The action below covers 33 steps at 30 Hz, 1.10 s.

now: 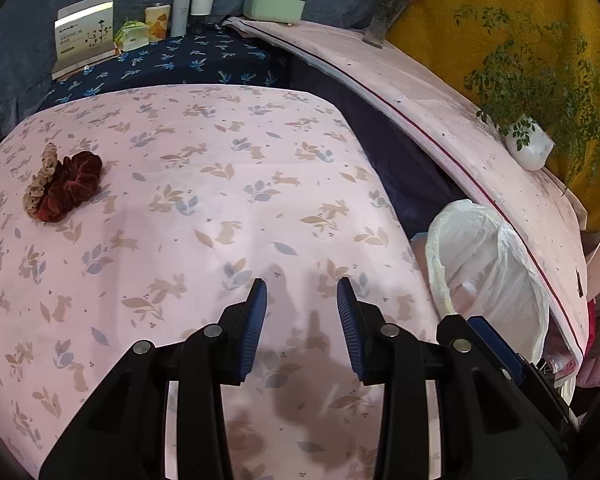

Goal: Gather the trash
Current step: 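Move both grippers back to the two scrunchies on the table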

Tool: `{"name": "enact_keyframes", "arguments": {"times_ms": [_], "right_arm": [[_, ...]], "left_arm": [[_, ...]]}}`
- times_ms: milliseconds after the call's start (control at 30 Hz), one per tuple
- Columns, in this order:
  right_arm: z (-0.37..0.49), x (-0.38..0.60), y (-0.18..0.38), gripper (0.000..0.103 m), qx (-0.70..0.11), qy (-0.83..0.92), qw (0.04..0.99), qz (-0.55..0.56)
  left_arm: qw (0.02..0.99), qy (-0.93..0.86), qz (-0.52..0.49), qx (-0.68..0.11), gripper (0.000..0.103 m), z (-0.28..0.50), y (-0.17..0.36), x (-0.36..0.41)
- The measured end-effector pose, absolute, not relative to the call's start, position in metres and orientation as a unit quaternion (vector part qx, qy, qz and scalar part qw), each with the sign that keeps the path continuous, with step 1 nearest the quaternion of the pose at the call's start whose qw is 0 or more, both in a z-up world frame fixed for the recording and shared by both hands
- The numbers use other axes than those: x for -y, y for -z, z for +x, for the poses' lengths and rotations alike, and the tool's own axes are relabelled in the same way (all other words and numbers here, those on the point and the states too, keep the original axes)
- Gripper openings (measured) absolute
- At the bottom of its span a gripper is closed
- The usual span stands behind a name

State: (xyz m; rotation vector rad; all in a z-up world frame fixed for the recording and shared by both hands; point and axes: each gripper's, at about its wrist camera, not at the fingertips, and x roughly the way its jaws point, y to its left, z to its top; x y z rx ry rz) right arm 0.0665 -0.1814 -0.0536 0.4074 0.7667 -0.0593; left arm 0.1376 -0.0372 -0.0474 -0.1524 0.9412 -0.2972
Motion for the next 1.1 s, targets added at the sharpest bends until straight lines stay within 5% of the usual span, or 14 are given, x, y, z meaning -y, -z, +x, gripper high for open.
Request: {"name": "enact_keyframes", "arguments": {"times_ms": [200,333,500,867,1100], "right_arm": [[0.081,0.146,0.058,0.035,-0.385,0.007,0.906,0.176],[0.096,0.117,0.061,0.035,-0.399,-0.007,0.904,0.154],[0.118,0.077,0.063,0.037,-0.416,-0.026,0.901,0.120],[0.177,-0.010,0.071,0.043,-0.440,-0.075,0.891,0.075],[0.214,-0.038,0.074,0.043,-0.442,-0.086,0.890,0.072]], "left_arm": [[0.878,0.112,-0.090,-0.456,0.035,0.146,0.054,-0.005],[0.886,0.082,-0.085,-0.449,0.046,0.151,0.055,-0.038],[0.892,0.044,-0.079,-0.442,0.048,0.160,0.057,-0.083],[0.897,-0.028,-0.074,-0.435,0.074,0.196,0.061,-0.166],[0.884,-0.026,-0.128,-0.448,0.074,0.224,0.071,-0.201]]}}
